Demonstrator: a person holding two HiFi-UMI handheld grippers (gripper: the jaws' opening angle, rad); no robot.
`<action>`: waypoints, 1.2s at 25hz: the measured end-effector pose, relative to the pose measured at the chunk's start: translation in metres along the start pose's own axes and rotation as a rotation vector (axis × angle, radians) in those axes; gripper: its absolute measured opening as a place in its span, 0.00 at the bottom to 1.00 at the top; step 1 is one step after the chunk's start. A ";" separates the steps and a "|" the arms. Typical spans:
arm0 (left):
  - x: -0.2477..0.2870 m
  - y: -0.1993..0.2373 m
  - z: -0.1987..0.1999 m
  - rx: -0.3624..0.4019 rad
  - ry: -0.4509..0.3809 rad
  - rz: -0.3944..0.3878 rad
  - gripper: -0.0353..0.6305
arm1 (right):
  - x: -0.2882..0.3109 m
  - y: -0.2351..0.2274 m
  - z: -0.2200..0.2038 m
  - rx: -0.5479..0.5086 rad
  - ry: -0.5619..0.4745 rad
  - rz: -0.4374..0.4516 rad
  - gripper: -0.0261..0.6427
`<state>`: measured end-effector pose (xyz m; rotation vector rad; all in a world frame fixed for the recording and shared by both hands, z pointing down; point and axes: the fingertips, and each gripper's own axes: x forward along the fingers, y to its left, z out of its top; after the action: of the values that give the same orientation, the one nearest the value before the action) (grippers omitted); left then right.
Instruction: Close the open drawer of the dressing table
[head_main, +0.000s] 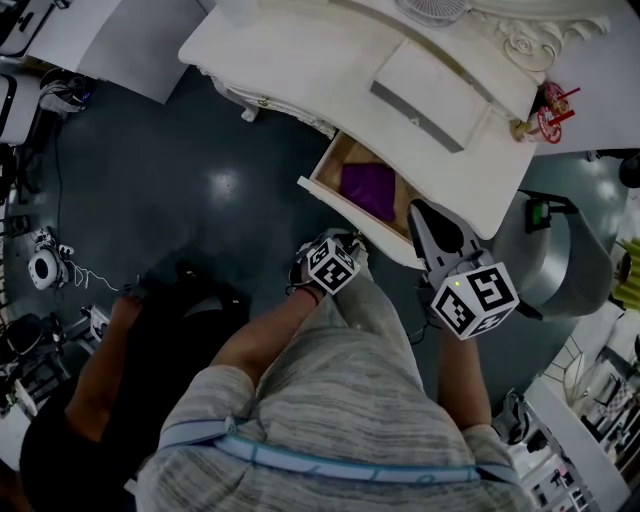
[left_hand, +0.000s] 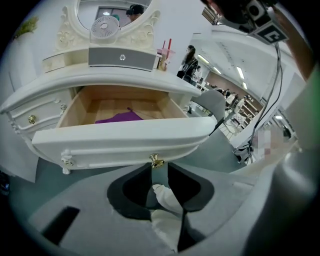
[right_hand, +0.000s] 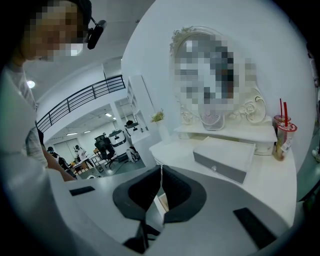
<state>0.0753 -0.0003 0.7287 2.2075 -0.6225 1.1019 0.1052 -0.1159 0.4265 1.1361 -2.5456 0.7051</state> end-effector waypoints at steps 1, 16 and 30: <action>0.003 0.000 -0.001 0.000 0.004 0.002 0.21 | 0.000 0.000 0.000 0.001 0.001 0.000 0.06; 0.020 0.008 -0.001 0.017 0.053 0.083 0.21 | -0.001 -0.014 -0.001 0.013 0.005 -0.007 0.06; 0.031 0.020 0.023 0.028 0.043 0.095 0.21 | -0.003 -0.036 0.003 0.027 0.002 -0.023 0.06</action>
<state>0.0921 -0.0348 0.7491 2.1915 -0.7040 1.2093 0.1341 -0.1358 0.4345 1.1710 -2.5247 0.7362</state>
